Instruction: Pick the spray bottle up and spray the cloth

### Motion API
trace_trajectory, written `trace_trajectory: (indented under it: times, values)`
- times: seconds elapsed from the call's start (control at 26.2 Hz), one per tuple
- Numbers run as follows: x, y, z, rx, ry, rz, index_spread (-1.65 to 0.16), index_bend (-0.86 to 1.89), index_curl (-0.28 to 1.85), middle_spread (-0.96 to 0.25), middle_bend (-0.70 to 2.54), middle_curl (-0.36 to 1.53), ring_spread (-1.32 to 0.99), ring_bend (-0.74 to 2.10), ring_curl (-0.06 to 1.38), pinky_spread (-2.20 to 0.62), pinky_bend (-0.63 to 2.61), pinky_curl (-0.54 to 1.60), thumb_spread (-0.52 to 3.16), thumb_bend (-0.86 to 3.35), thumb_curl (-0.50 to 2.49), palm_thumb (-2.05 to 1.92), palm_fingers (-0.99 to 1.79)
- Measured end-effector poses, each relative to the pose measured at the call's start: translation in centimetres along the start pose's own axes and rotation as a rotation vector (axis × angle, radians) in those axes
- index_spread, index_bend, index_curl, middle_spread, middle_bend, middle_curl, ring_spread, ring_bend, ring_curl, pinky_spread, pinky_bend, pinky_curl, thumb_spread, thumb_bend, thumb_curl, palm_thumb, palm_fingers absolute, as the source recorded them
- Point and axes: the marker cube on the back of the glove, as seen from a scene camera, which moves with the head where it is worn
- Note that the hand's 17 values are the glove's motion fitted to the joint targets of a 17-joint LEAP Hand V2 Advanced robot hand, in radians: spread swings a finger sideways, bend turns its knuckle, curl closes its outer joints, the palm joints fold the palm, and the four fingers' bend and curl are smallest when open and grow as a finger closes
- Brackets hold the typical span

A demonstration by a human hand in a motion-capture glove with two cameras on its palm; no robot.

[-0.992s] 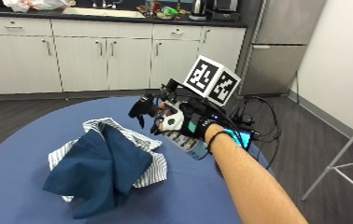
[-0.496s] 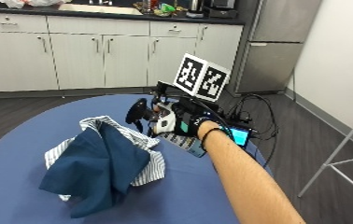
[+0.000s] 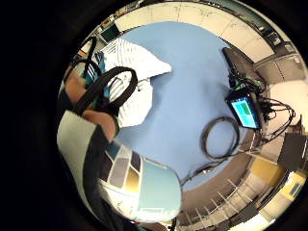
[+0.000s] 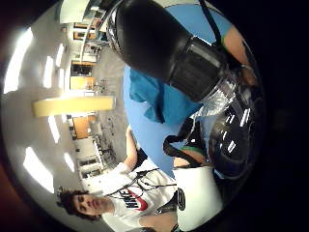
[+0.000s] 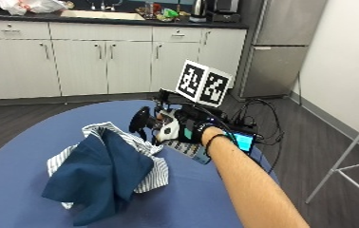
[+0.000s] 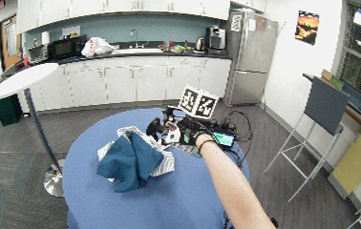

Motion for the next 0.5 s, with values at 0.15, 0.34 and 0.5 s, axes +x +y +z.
trace_trajectory:
  times: [0.15,0.34,0.5]
  values:
    - [-0.18,0.07,0.17,-0.004,-0.003,-0.009,-0.22,0.09,0.22,-0.09,0.32,0.46,-0.09,0.66,0.43,-0.08,0.60,0.35,0.60,-0.03,0.64,0.91,1.15]
    - [-0.23,0.21,0.37,-0.006,-0.015,-0.016,-0.22,0.09,0.23,-0.09,0.32,0.47,-0.09,0.67,0.43,-0.08,0.60,0.35,0.59,-0.03,0.65,0.91,1.15]
    - [-0.39,0.19,0.33,-0.006,-0.013,-0.021,-0.22,0.09,0.23,-0.09,0.33,0.47,-0.09,0.67,0.43,-0.08,0.60,0.35,0.59,-0.03,0.65,0.91,1.15]
